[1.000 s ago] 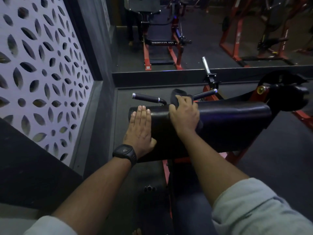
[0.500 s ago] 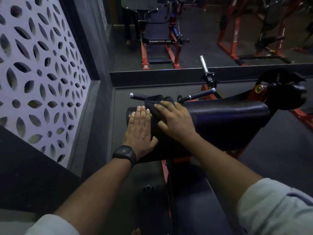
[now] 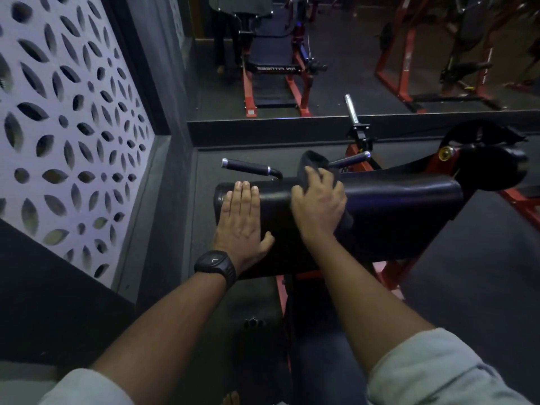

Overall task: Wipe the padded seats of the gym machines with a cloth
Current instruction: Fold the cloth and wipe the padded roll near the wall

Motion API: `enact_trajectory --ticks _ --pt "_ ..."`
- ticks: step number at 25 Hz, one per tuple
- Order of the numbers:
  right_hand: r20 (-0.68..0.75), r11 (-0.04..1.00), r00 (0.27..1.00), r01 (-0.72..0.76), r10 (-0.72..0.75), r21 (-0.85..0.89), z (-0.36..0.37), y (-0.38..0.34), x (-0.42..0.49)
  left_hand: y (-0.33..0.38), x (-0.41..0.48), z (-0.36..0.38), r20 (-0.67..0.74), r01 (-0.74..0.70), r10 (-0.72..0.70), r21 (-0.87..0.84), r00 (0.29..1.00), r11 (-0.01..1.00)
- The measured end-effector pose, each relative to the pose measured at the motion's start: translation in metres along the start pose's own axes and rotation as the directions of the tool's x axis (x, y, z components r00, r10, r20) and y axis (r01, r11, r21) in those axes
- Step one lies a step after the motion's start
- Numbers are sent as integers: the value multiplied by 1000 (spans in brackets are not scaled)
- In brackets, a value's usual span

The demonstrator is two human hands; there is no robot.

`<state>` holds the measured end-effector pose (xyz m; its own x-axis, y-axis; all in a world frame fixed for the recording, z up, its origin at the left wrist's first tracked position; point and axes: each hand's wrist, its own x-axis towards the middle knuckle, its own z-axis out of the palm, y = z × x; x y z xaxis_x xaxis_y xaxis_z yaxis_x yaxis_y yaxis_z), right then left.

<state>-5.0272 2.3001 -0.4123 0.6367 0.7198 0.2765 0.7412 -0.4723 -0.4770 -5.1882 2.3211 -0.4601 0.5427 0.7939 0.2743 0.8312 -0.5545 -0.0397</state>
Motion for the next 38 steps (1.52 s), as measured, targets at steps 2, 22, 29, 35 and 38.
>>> enact_trajectory --ticks 2,22,29,35,38 --pt "38 911 915 404 -403 -84 8 0 -22 4 2 0 31 -35 34 15 999 999" --pt "82 991 994 67 -76 112 -12 26 37 17 8 2 -8 7 -7 -2 1000 1000" --pt "21 970 972 230 -233 77 -16 50 39 27 14 2 -23 13 -13 -2 1000 1000" --pt "46 817 819 574 -572 -54 -10 56 21 34 16 1 1 -9 9 53 1000 999" --pt "6 995 998 -68 67 66 -17 45 35 43 18 0 -1 22 -22 32 1000 999"
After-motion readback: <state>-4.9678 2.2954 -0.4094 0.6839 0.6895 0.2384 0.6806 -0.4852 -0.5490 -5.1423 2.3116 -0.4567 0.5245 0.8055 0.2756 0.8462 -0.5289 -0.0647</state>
